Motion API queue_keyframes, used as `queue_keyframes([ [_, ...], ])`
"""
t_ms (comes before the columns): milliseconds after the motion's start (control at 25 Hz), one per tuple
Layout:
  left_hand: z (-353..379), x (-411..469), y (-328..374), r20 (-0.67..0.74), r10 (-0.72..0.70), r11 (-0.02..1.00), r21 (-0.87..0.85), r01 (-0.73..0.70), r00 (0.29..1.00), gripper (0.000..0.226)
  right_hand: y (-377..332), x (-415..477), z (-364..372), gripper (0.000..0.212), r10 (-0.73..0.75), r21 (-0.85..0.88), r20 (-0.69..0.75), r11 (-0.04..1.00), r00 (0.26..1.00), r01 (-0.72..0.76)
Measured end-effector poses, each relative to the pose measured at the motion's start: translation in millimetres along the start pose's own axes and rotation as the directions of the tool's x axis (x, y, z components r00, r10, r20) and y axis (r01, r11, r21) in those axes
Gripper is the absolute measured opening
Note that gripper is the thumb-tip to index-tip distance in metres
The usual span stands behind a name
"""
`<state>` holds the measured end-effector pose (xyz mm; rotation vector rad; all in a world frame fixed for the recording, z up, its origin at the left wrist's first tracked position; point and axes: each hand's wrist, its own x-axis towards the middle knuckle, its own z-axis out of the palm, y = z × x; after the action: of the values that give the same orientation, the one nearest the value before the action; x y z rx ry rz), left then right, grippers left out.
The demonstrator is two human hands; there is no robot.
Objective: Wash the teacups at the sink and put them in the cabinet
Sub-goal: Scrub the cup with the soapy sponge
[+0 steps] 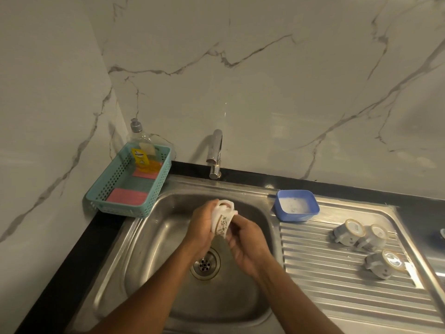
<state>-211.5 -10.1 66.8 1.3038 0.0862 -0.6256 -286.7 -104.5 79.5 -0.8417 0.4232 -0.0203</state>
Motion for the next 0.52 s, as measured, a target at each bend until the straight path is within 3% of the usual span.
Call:
queue_keyframes([
  [40,5,2,2,-0.057,0.039,0.999,-0.016,-0.040,0.998,0.039,4,-2,10,0.026,-0.017,0.045,-0.038,0.999,0.999,0.019],
  [80,8,3,4,-0.105,0.043,0.999,-0.019,-0.046,0.994,0.035,12,-2,13,0.025,-0.101,-0.057,-0.068,0.994,0.993,0.097],
  [120,9,4,6,-0.136,0.021,1.000,-0.020,-0.024,0.991,0.035,18,-3,10,0.022,-0.253,-0.289,-0.049,0.930,0.966,0.229],
  [160,10,5,9,-0.154,-0.023,1.000,-0.024,0.019,0.988,0.038,23,-4,0,0.018,-0.406,-0.566,0.066,0.737,0.911,0.370],
  [200,9,6,9,-0.174,-0.078,0.997,-0.023,0.075,0.982,0.041,21,-4,-11,0.015,-0.447,-0.741,0.263,0.474,0.855,0.475],
  [240,8,6,8,-0.200,-0.136,0.991,-0.011,0.137,0.970,0.041,13,-1,-22,0.013,-0.390,-0.799,0.443,0.236,0.807,0.553],
  [280,6,4,4,-0.213,-0.181,0.983,0.000,0.185,0.960,0.039,5,1,-31,0.013,-0.290,-0.793,0.561,0.082,0.775,0.604],
  [320,7,1,1,-0.210,-0.209,0.977,0.006,0.215,0.955,0.037,-4,1,-37,0.015,-0.214,-0.782,0.608,0.009,0.765,0.624],
  [360,7,0,-1,-0.209,-0.219,0.974,0.017,0.228,0.953,0.035,-11,-3,-40,0.016,-0.210,-0.797,0.589,0.009,0.781,0.604],
  [400,8,0,-3,-0.214,-0.221,0.972,0.036,0.234,0.952,0.033,-14,-10,-41,0.017,-0.269,-0.837,0.506,0.076,0.820,0.541],
  [480,5,1,-3,-0.235,-0.207,0.970,0.080,0.231,0.950,0.029,-15,-19,-43,0.020,-0.401,-0.845,0.184,0.402,0.897,0.353],
  [520,2,3,-5,-0.244,-0.192,0.971,0.093,0.220,0.950,0.028,-17,-21,-46,0.022,-0.390,-0.761,0.014,0.593,0.921,0.263],
])
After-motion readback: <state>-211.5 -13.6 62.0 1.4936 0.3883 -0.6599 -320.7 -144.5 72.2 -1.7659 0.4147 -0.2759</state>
